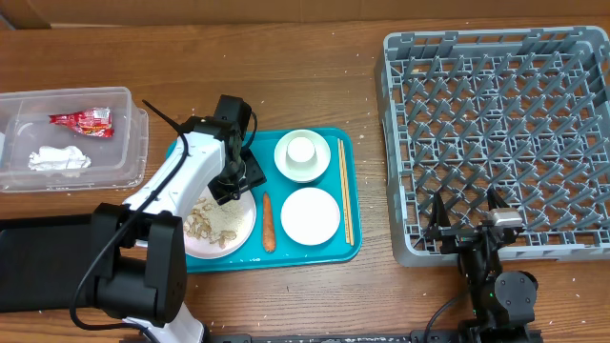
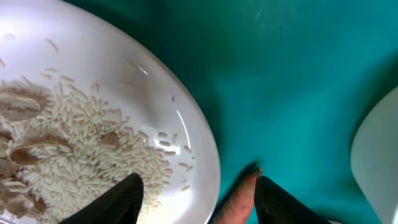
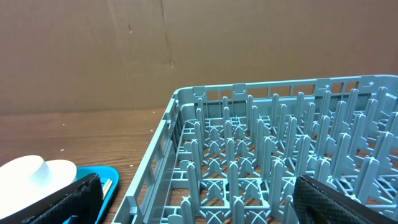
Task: Sort waste into correct bins and load items into the dishwasher
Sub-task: 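Move the left gripper to the rice plate rim and grasp it, then lift the plate and carry it left over the black tray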
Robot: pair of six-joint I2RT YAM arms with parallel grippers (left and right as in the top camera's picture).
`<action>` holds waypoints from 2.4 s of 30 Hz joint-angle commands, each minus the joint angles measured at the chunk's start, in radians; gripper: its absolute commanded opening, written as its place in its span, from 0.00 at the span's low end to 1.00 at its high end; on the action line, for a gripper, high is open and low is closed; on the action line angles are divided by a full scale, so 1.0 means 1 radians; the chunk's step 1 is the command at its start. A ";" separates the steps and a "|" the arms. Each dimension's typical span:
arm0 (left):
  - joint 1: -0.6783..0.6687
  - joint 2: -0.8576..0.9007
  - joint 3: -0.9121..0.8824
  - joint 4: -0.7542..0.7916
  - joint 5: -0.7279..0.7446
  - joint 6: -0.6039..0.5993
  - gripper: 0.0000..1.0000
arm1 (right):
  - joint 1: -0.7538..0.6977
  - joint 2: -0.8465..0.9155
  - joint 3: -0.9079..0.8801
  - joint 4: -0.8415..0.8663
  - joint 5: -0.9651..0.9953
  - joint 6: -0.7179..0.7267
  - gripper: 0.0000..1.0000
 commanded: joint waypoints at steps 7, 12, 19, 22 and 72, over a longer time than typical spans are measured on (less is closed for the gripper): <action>-0.014 -0.001 -0.079 0.058 -0.006 -0.022 0.55 | -0.006 -0.007 -0.010 0.003 0.006 0.000 1.00; -0.014 -0.001 -0.079 0.079 -0.006 -0.022 0.48 | -0.006 -0.007 -0.010 0.003 0.006 0.000 1.00; -0.029 -0.001 -0.080 0.087 -0.042 -0.021 0.43 | -0.006 -0.007 -0.010 0.003 0.006 0.000 1.00; -0.061 -0.001 -0.080 0.095 -0.069 -0.021 0.43 | -0.006 -0.007 -0.010 0.003 0.006 0.000 1.00; -0.106 -0.002 -0.083 0.056 -0.199 -0.005 0.04 | -0.006 -0.007 -0.010 0.003 0.006 0.000 1.00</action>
